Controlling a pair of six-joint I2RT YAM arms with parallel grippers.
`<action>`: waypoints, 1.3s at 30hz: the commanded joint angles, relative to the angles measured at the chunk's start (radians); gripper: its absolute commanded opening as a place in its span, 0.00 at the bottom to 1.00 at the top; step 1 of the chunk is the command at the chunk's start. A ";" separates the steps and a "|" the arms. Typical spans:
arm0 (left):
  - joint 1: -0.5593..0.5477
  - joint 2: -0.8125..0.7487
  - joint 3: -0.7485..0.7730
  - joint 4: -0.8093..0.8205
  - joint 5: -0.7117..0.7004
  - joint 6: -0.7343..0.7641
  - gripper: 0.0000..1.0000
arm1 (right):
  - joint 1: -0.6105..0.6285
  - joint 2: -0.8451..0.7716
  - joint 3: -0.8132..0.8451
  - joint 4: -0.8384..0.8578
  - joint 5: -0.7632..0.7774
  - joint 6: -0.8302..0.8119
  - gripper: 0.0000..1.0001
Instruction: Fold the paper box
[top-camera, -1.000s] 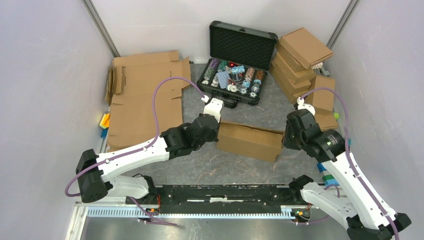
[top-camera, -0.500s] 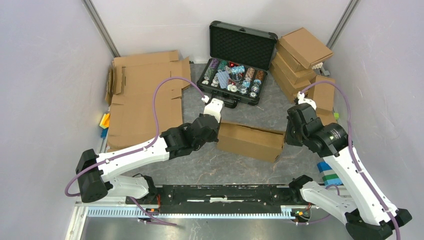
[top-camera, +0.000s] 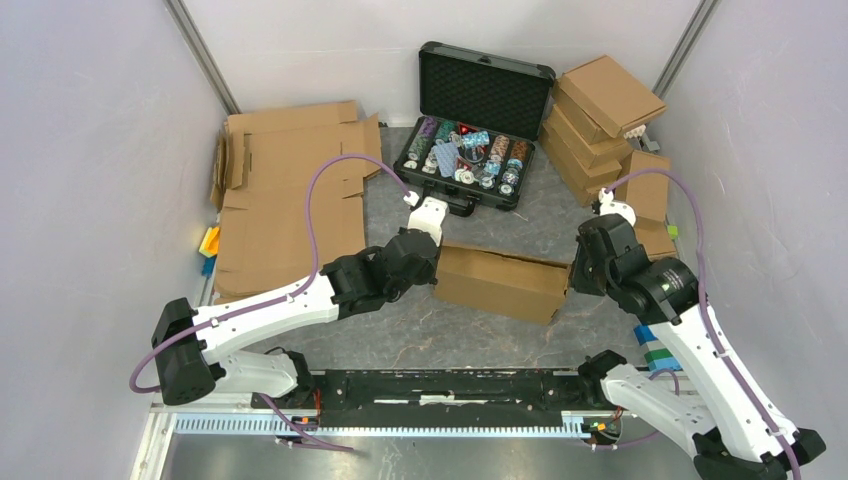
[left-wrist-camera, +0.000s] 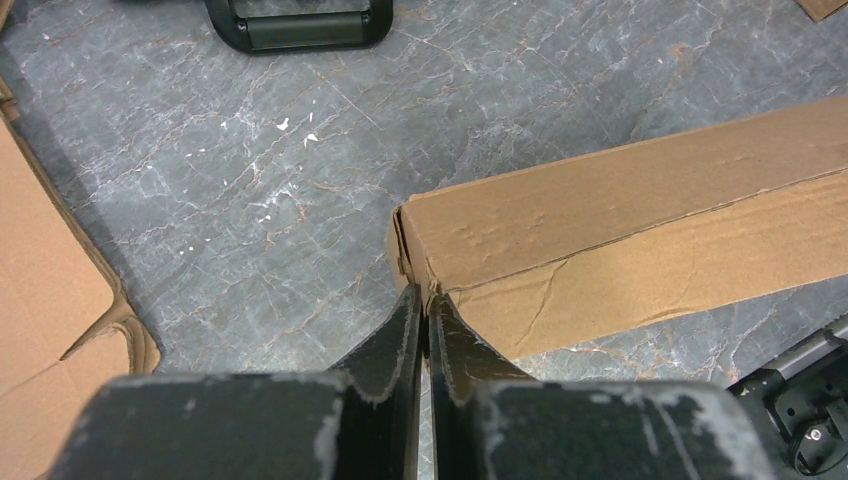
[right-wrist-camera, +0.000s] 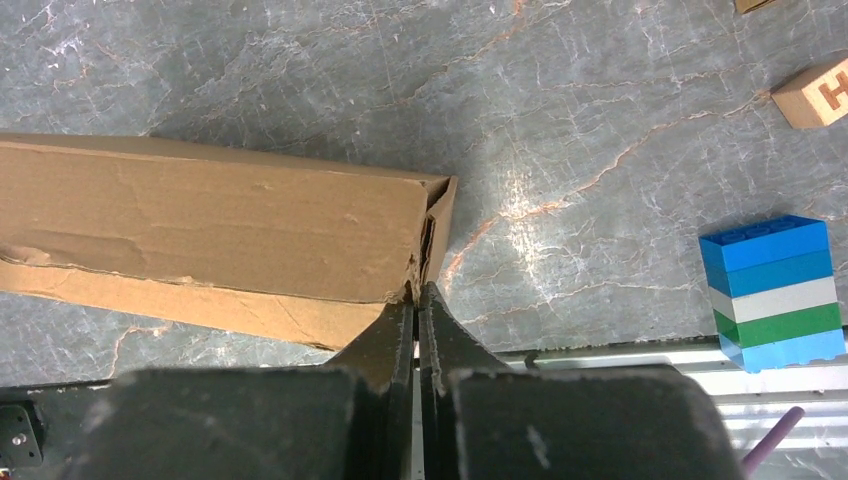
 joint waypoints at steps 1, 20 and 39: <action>-0.008 0.001 0.015 -0.051 -0.003 -0.013 0.09 | 0.000 0.007 -0.079 -0.064 -0.032 -0.006 0.00; -0.013 -0.002 0.018 -0.056 -0.006 -0.014 0.09 | 0.000 0.013 -0.006 -0.037 -0.007 0.014 0.09; -0.021 -0.006 0.017 -0.061 -0.021 -0.024 0.09 | 0.007 0.037 -0.083 -0.056 -0.014 0.015 0.00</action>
